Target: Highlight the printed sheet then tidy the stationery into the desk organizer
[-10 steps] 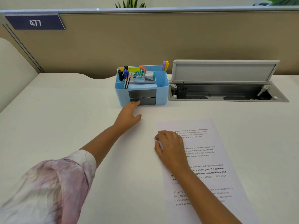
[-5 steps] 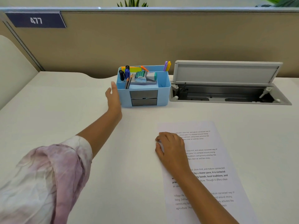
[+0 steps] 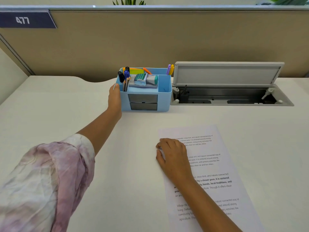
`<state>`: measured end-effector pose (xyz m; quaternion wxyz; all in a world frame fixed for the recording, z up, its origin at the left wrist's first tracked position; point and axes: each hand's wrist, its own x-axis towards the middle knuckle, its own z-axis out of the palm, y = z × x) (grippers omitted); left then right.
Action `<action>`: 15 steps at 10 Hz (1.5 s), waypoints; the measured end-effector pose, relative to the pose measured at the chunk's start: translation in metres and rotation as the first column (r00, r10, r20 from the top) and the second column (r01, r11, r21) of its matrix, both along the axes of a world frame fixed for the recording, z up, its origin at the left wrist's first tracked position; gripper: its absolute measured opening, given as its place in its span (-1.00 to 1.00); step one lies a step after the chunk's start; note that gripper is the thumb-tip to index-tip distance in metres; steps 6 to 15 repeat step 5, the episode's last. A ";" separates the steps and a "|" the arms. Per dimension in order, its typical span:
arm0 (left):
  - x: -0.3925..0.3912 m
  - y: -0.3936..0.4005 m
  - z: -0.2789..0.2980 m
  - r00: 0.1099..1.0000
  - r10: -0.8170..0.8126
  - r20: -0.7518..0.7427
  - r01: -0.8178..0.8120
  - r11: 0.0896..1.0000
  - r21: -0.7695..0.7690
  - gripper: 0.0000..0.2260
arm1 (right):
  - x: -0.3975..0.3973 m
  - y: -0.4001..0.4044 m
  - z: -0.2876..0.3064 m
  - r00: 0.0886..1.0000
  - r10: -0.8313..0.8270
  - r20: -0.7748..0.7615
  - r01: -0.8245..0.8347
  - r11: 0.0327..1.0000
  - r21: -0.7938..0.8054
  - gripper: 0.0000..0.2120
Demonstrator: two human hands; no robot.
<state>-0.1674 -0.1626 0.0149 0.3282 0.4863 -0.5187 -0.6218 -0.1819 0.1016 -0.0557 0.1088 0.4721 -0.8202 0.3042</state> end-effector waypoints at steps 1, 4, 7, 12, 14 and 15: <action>0.001 0.003 0.002 1.000 0.003 -0.006 -0.002 0.999 0.035 -0.55 | 0.000 0.000 0.000 1.000 0.006 -0.008 -0.006 1.000 -0.007 -0.85; 0.023 0.033 0.000 0.995 0.098 0.002 -0.098 0.993 0.065 -0.43 | 0.005 0.001 0.007 0.998 -0.018 -0.061 0.024 0.995 0.101 -0.87; 0.037 0.043 -0.007 0.994 0.108 -0.006 -0.107 0.988 0.112 -0.42 | 0.002 -0.001 0.009 0.998 0.043 -0.047 -0.037 0.992 0.119 -0.83; 0.037 0.043 -0.007 0.994 0.108 -0.006 -0.107 0.988 0.112 -0.42 | 0.002 -0.001 0.009 0.998 0.043 -0.047 -0.037 0.992 0.119 -0.83; 0.037 0.043 -0.007 0.994 0.108 -0.006 -0.107 0.988 0.112 -0.42 | 0.002 -0.001 0.009 0.998 0.043 -0.047 -0.037 0.992 0.119 -0.83; 0.037 0.043 -0.007 0.994 0.108 -0.006 -0.107 0.988 0.112 -0.42 | 0.002 -0.001 0.009 0.998 0.043 -0.047 -0.037 0.992 0.119 -0.83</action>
